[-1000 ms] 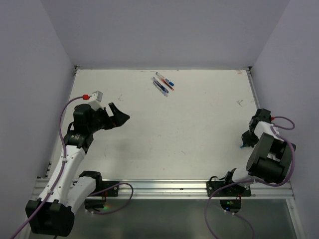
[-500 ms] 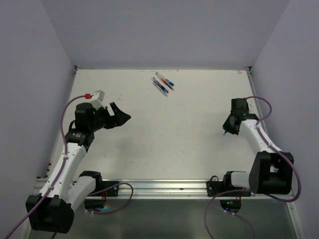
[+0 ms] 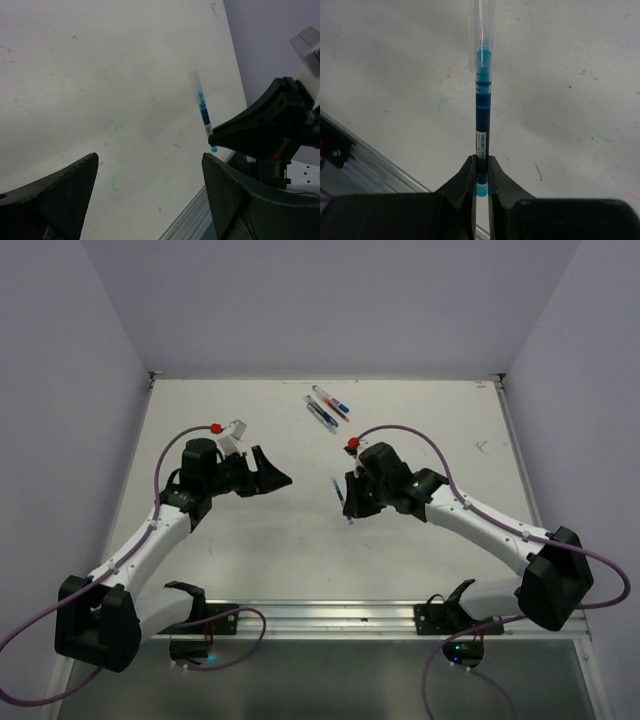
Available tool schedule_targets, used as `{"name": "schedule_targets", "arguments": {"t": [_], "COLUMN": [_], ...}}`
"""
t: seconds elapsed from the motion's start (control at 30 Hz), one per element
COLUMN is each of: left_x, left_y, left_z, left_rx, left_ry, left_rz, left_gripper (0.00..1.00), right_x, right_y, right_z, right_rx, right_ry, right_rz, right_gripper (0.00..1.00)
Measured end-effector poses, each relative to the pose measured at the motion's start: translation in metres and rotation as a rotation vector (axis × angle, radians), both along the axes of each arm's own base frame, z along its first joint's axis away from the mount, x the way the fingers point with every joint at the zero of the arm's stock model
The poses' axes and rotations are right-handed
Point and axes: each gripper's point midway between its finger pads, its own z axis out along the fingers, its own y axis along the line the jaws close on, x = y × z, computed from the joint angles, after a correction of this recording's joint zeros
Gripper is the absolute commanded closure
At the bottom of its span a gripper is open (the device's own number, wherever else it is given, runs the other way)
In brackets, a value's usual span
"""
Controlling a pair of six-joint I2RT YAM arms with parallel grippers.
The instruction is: Open the pen caps
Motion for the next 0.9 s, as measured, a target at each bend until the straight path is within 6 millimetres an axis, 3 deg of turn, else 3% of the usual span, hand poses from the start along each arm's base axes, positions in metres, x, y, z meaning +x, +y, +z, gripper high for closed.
{"name": "schedule_targets", "arguments": {"t": [0.2,0.37,0.57,0.9], "left_x": [0.003,0.001,-0.006,-0.011], "left_y": [-0.015,-0.027,-0.042,-0.051], "left_z": [-0.001,-0.004,-0.007,-0.016], "left_rx": [-0.043,-0.06,-0.079,-0.114], "left_ry": [0.024,0.049,0.063,0.115], "left_rz": [-0.021,-0.035,-0.064,-0.066], "left_gripper": [0.16,0.18,0.27,0.45], "right_x": [-0.041,-0.054,-0.052,-0.046], "right_y": [0.04,0.058,0.068,0.078], "right_z": [0.001,0.006,0.012,0.011], "right_rx": [0.057,0.084,0.122,0.146], "right_ry": [-0.006,-0.029,-0.056,-0.061], "right_rz": [0.186,0.247,0.251,0.239], "right_gripper": [1.0,1.0,1.0,1.0]}}
